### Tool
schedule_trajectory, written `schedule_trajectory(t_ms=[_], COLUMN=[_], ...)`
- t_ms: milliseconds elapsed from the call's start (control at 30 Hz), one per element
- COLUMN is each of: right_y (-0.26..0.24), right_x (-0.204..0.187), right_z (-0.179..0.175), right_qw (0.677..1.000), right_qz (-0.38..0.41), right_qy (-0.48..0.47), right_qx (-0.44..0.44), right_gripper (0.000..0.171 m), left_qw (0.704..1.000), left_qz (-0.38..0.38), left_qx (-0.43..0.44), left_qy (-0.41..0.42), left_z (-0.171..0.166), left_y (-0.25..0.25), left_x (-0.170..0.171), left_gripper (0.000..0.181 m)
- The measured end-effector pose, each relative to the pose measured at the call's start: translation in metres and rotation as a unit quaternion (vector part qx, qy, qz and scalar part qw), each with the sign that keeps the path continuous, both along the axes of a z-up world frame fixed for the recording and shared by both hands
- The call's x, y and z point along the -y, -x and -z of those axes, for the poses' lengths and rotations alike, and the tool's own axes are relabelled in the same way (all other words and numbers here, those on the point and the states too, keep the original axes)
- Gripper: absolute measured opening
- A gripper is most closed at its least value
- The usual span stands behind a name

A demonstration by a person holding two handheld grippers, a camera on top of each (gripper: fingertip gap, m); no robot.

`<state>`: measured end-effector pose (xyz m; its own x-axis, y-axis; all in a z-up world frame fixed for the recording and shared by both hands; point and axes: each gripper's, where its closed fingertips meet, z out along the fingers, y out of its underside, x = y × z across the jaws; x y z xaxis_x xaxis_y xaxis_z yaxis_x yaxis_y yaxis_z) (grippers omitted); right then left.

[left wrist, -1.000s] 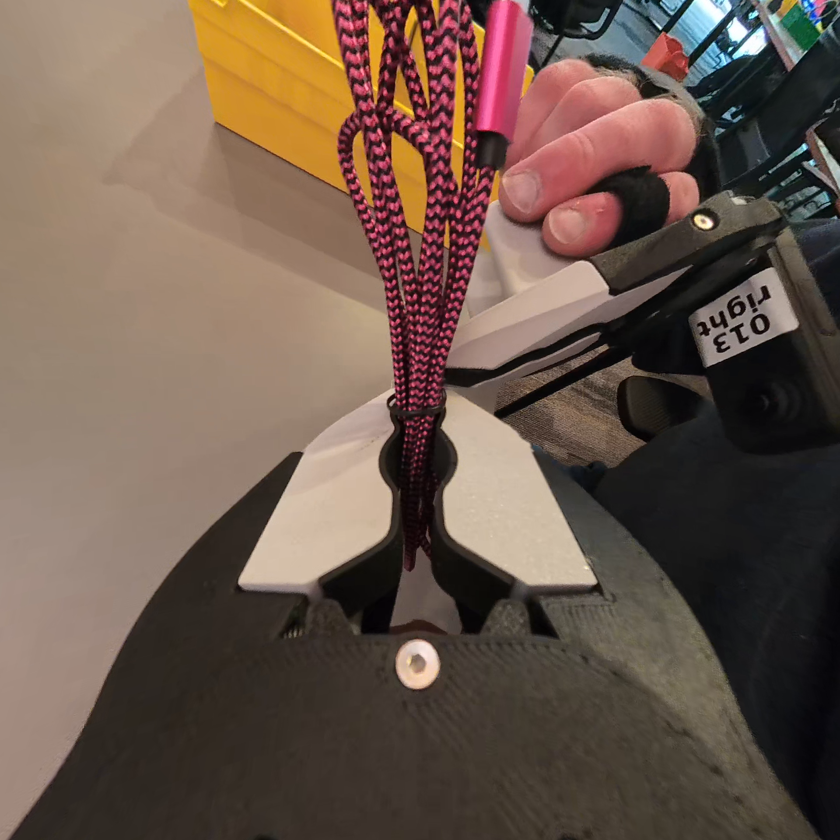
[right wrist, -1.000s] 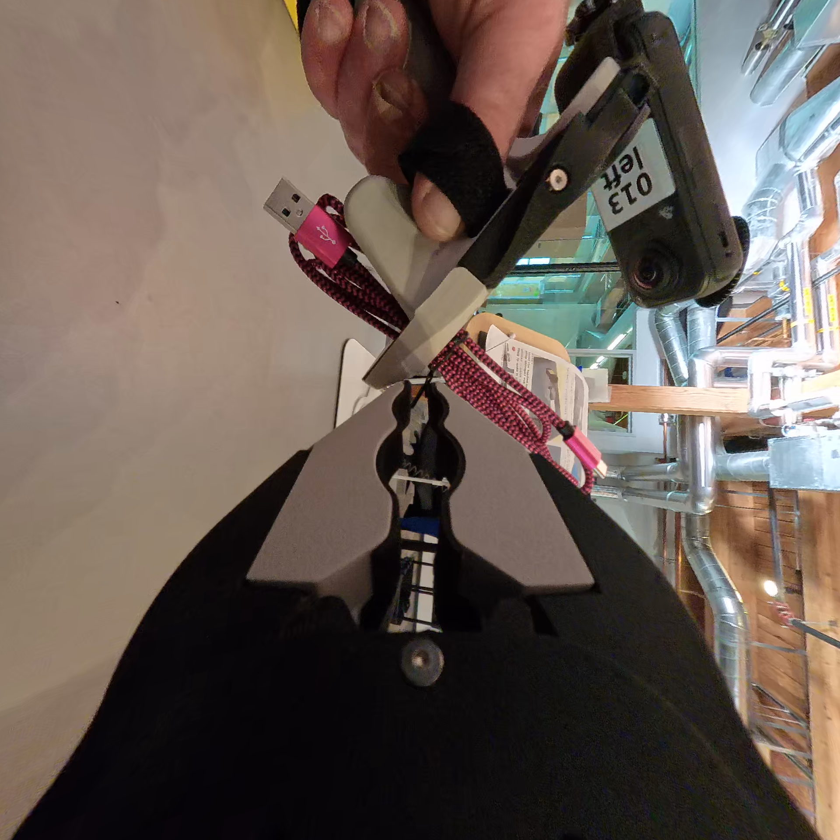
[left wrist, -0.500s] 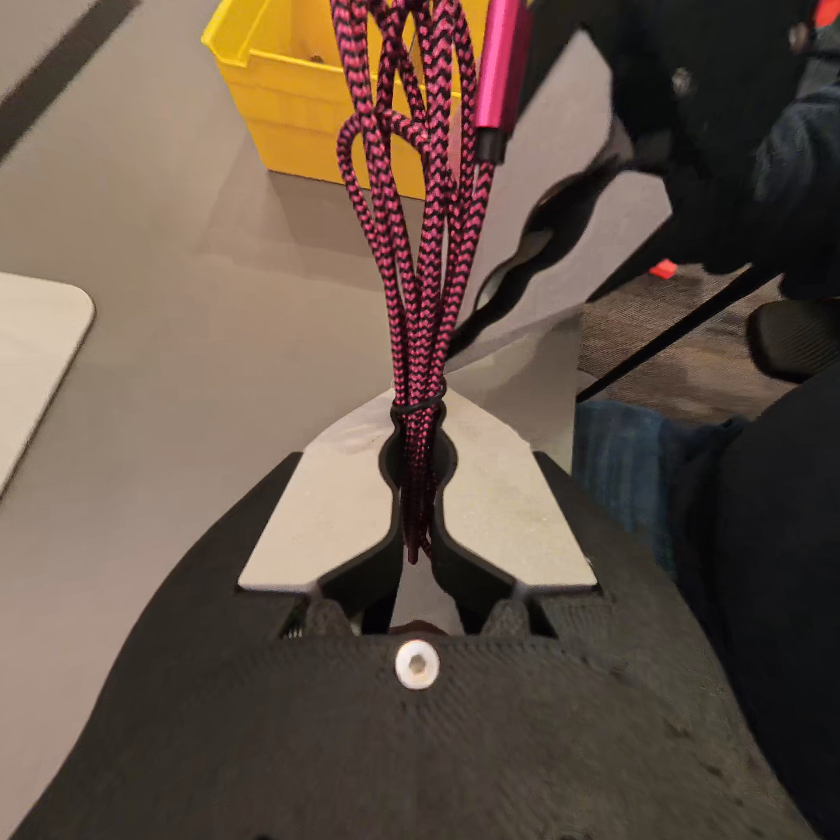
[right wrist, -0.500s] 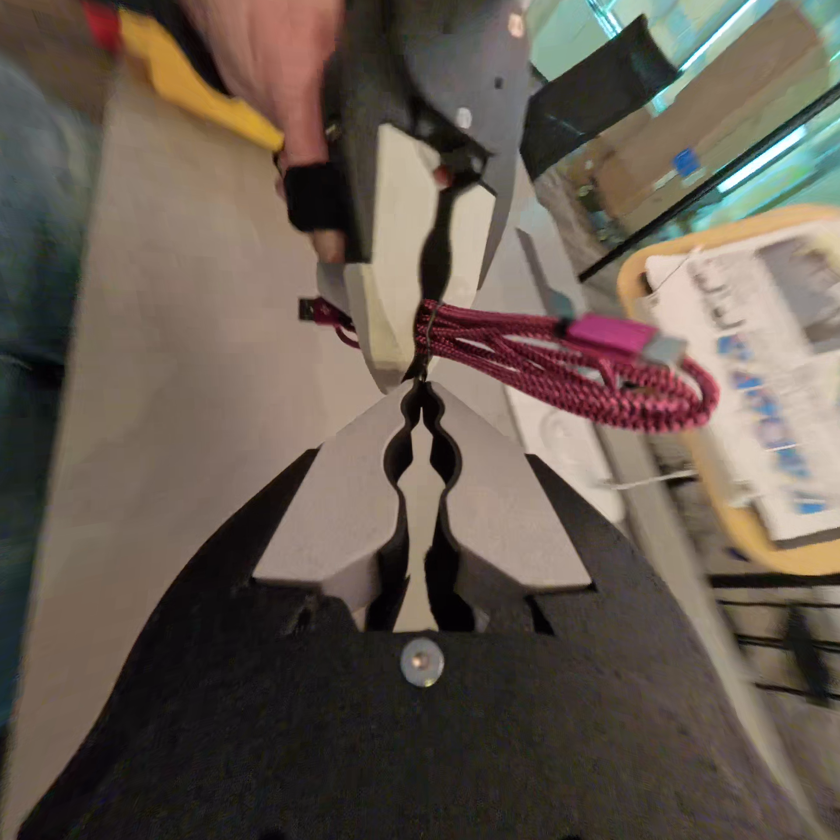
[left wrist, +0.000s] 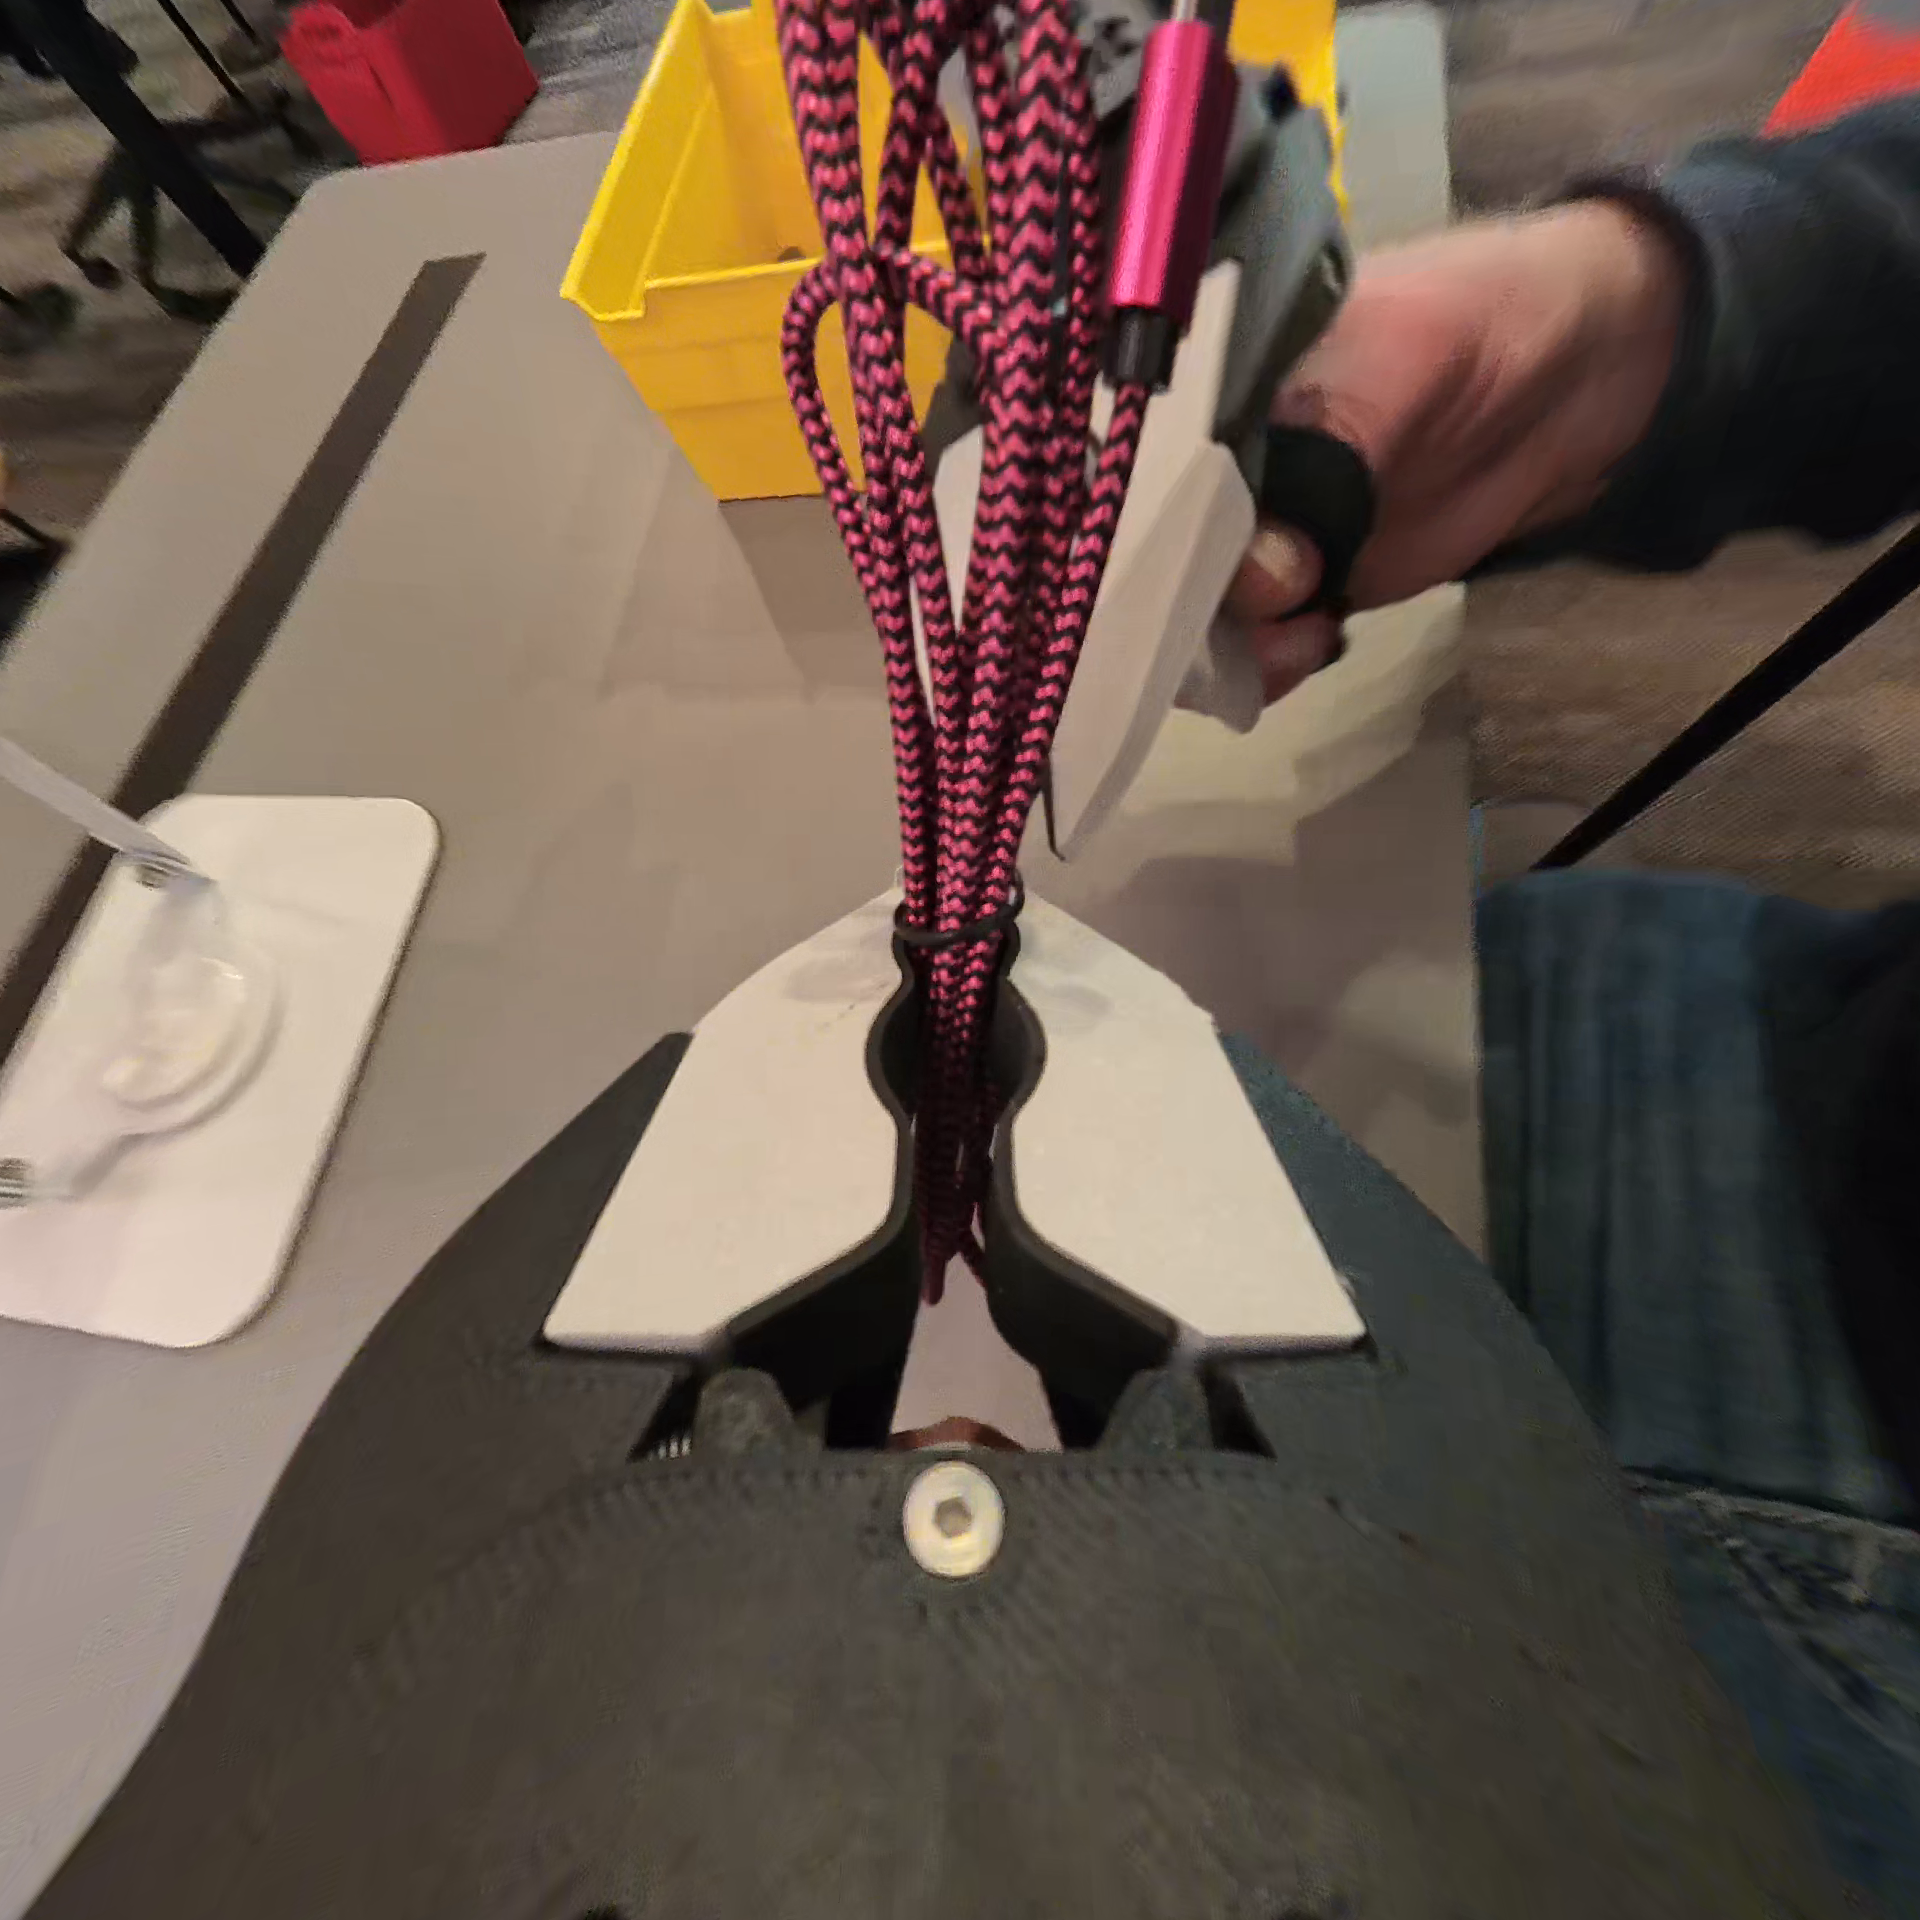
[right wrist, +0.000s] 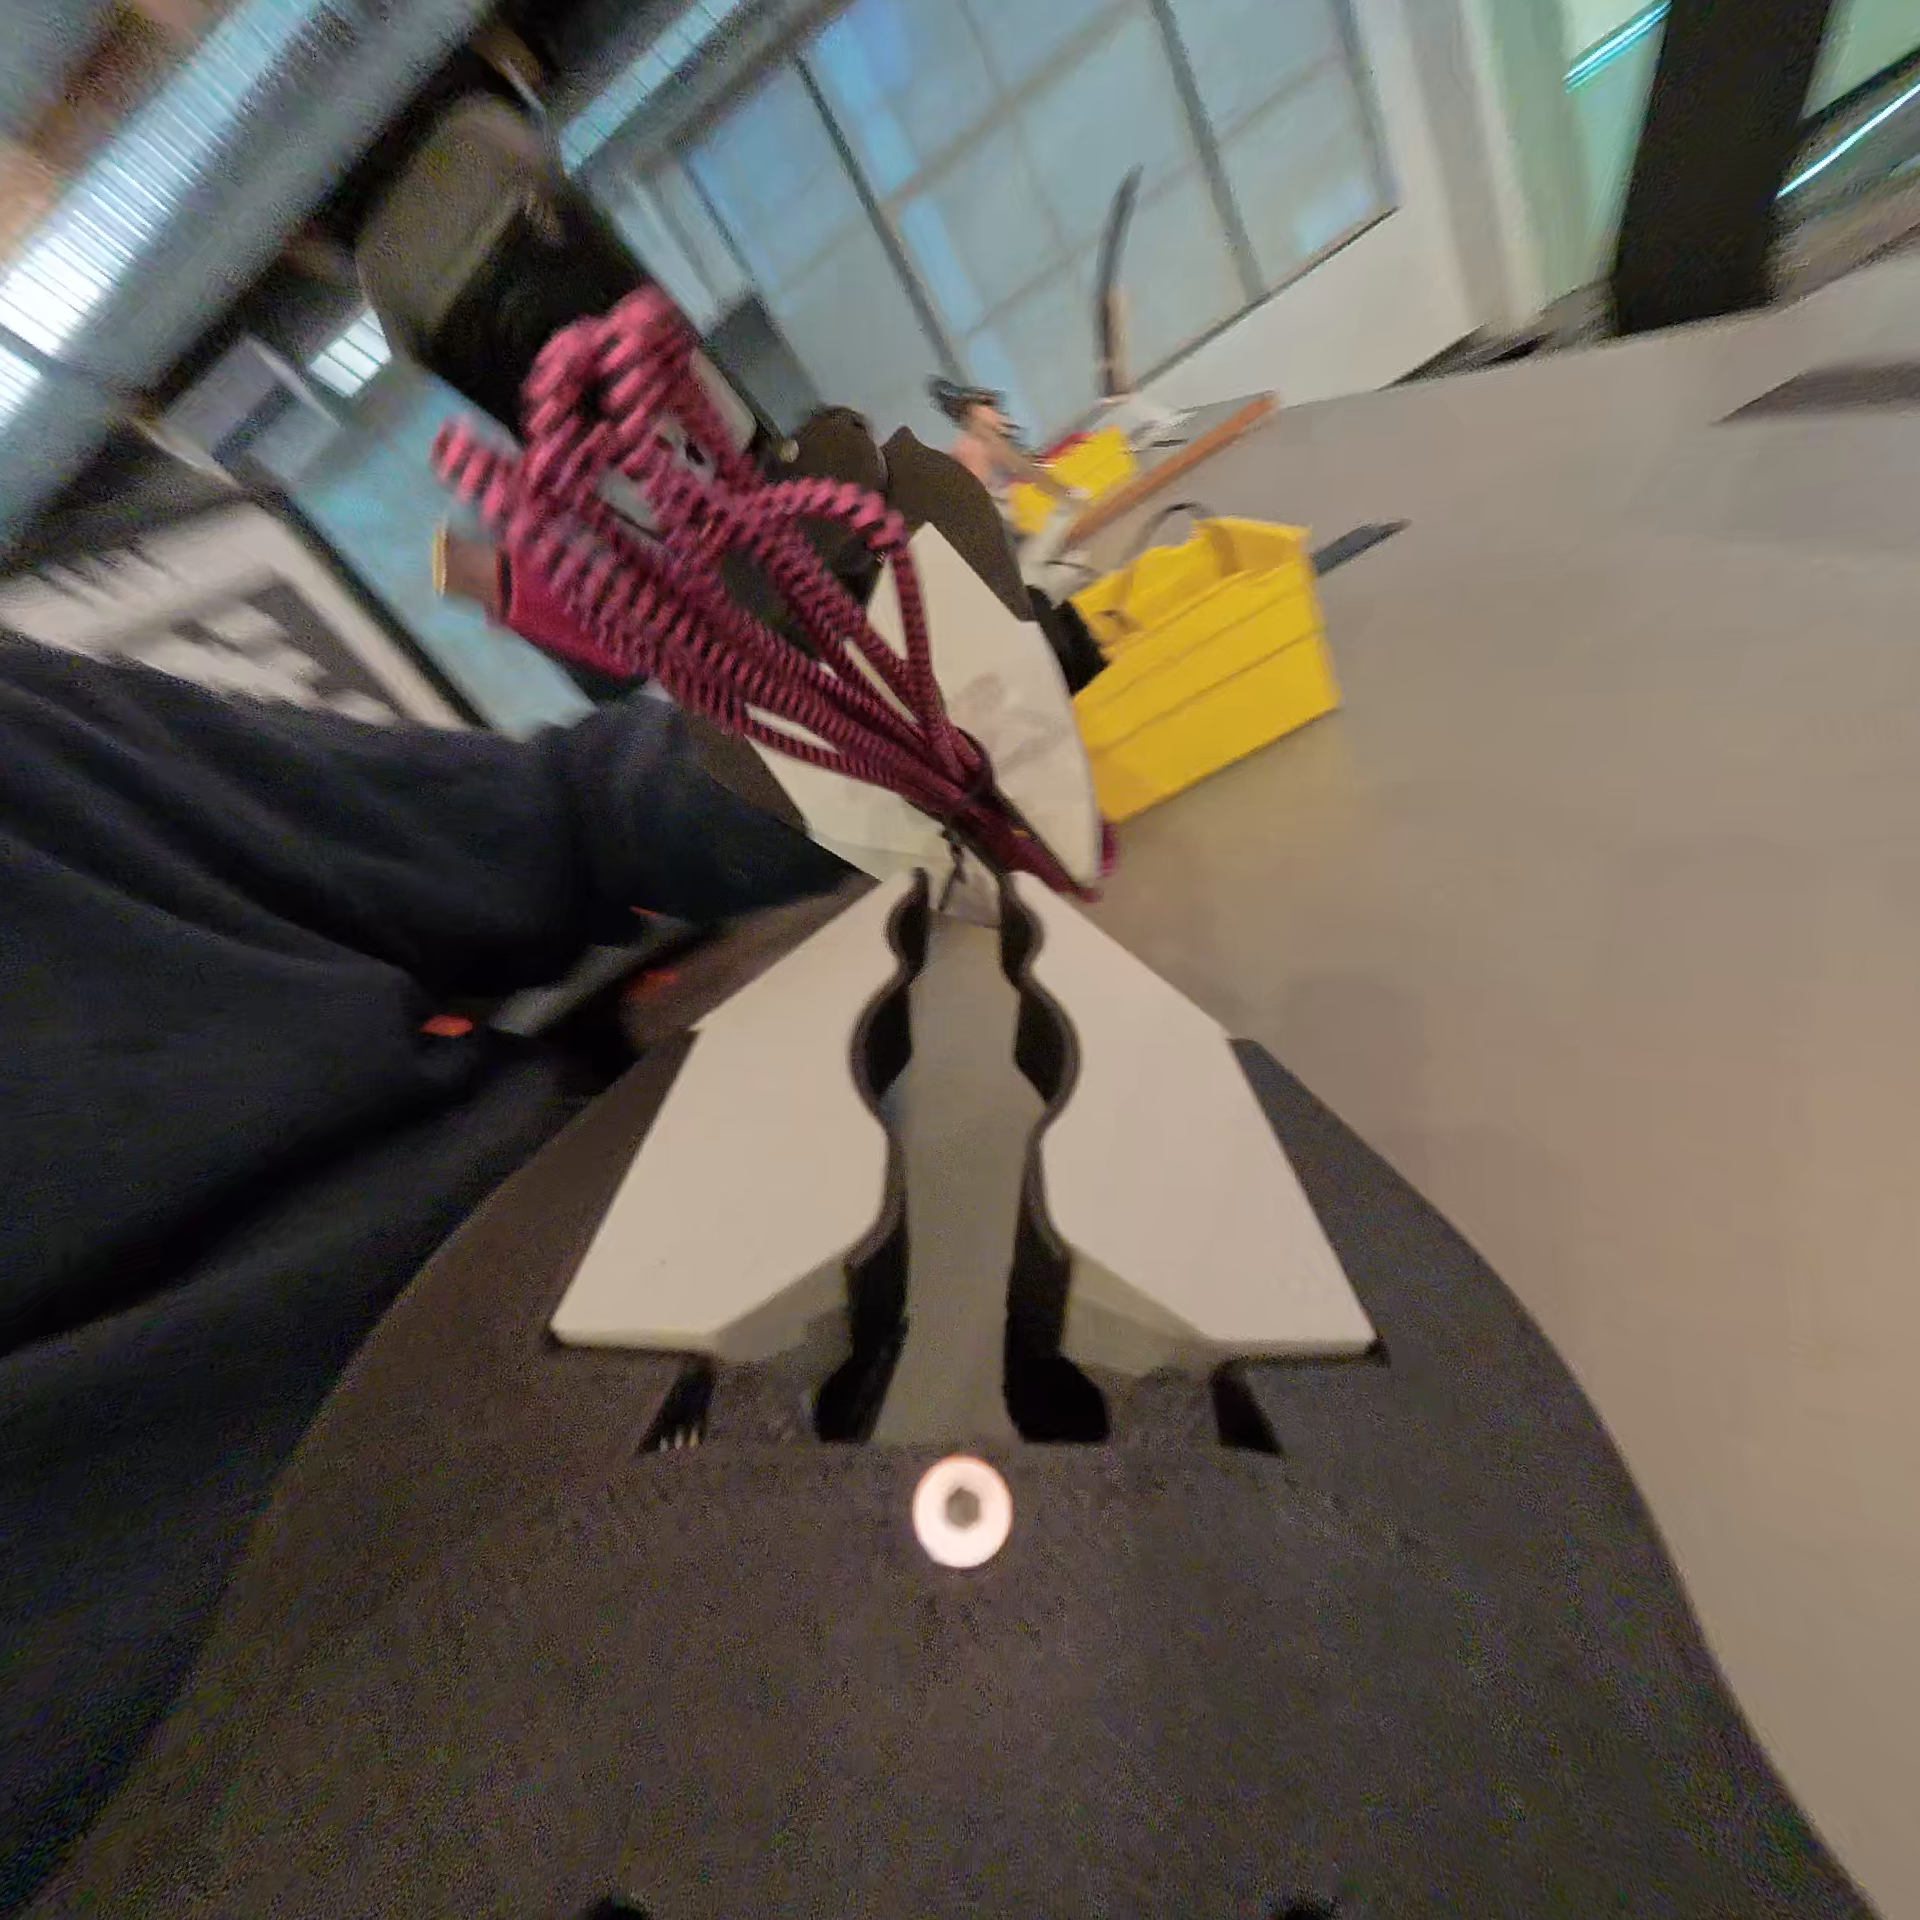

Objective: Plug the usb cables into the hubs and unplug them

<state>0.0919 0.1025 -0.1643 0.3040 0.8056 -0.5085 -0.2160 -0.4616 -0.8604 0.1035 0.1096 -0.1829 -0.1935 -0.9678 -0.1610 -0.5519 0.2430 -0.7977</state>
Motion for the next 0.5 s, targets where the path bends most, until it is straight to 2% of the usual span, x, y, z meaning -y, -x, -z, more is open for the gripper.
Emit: schedule_trajectory(t_ms=[67, 100, 167, 233, 367, 400, 500], right_y=[-0.011, -0.015, -0.018, -0.021, -0.021, -0.020, -0.016], right_x=[-0.012, -0.013, -0.013, -0.014, -0.015, -0.015, -0.014], right_z=[0.010, 0.010, 0.009, 0.010, 0.005, 0.006, 0.001], right_qw=[0.982, 0.958, 0.890, 0.796, 0.615, 0.590, 0.553], right_qz=[0.079, 0.104, 0.134, 0.154, 0.181, 0.179, 0.183], right_qy=[-0.101, -0.165, -0.274, -0.366, -0.479, -0.491, -0.521], right_qx=[0.142, 0.210, 0.339, 0.456, 0.600, 0.616, 0.624], right_gripper=[0.030, 0.029, 0.029, 0.026, 0.021, 0.020, 0.016], left_qw=[0.998, 0.996, 0.991, 0.985, 0.968, 0.964, 0.952], left_qz=[-0.007, -0.007, -0.015, -0.020, -0.026, -0.029, -0.023], left_qx=[-0.004, -0.005, -0.012, -0.012, -0.026, -0.031, -0.039], left_qy=[0.069, 0.092, 0.132, 0.170, 0.250, 0.262, 0.303], left_z=[-0.001, -0.001, -0.001, -0.002, -0.001, 0.000, 0.001], left_y=[0.000, 0.000, -0.001, -0.002, -0.003, -0.003, -0.004], left_x=[0.001, 0.002, 0.002, 0.002, 0.004, 0.004, 0.010], left_gripper=[0.007, 0.007, 0.007, 0.007, 0.007, 0.007, 0.007])
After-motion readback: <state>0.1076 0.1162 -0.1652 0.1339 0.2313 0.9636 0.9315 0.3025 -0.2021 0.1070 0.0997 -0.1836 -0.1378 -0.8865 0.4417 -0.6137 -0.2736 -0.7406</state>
